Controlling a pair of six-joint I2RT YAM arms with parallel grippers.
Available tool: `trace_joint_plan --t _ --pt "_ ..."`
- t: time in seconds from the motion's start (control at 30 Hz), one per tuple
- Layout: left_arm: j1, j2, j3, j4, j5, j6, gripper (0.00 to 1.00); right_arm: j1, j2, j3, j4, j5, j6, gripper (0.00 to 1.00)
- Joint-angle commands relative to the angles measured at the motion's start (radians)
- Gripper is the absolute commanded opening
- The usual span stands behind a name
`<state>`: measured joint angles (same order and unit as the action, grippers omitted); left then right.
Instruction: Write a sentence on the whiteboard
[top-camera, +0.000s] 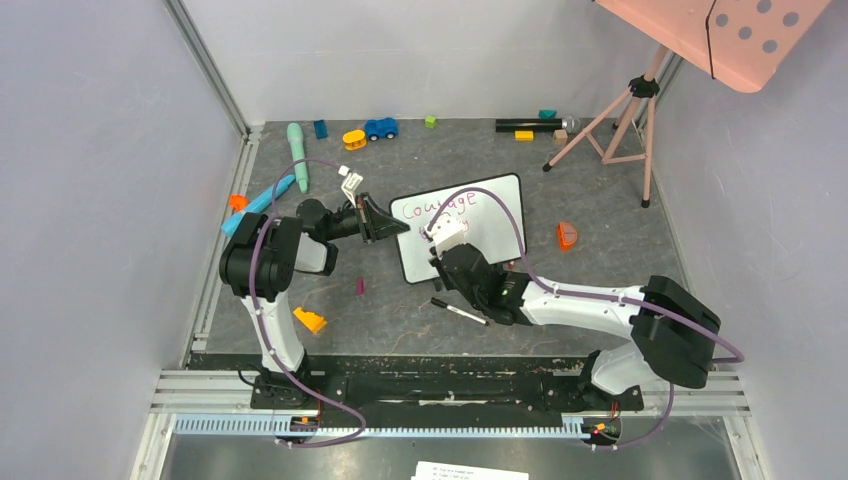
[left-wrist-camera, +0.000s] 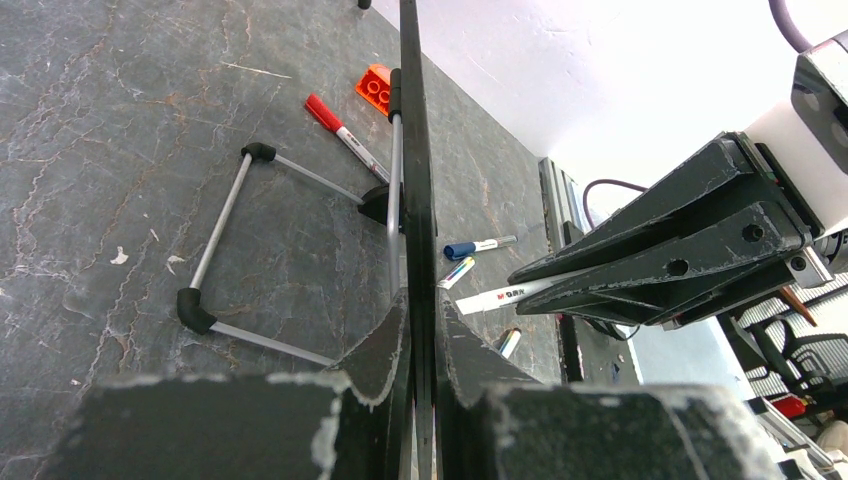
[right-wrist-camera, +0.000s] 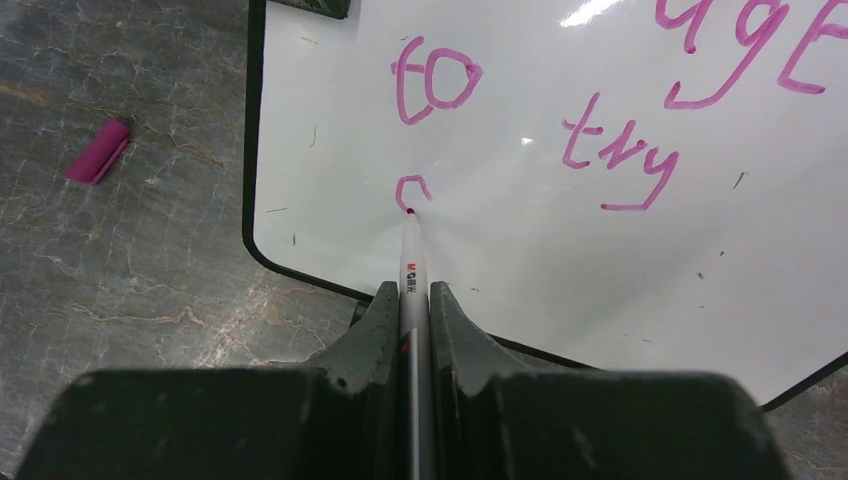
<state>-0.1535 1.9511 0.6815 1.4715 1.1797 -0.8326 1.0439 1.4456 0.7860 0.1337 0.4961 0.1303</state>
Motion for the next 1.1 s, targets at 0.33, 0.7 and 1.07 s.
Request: trace_joint_plan --t 0.33,0.7,1.07 --pt "-0.001 -0.051 0.003 0.085 0.008 -0.005 0.02 -0.002 -0.001 0.058 -0.014 0.079 -0.029 0.00" --pt "-0.001 -0.052 0.004 0.086 0.009 -0.005 0.02 -0.001 0.012 0.089 -0.020 0.081 -0.043 0.00" --pt "-0.001 -0.052 0.002 0.085 0.008 -0.005 0.02 -0.002 -0.027 0.017 -0.026 0.070 -0.008 0.00"
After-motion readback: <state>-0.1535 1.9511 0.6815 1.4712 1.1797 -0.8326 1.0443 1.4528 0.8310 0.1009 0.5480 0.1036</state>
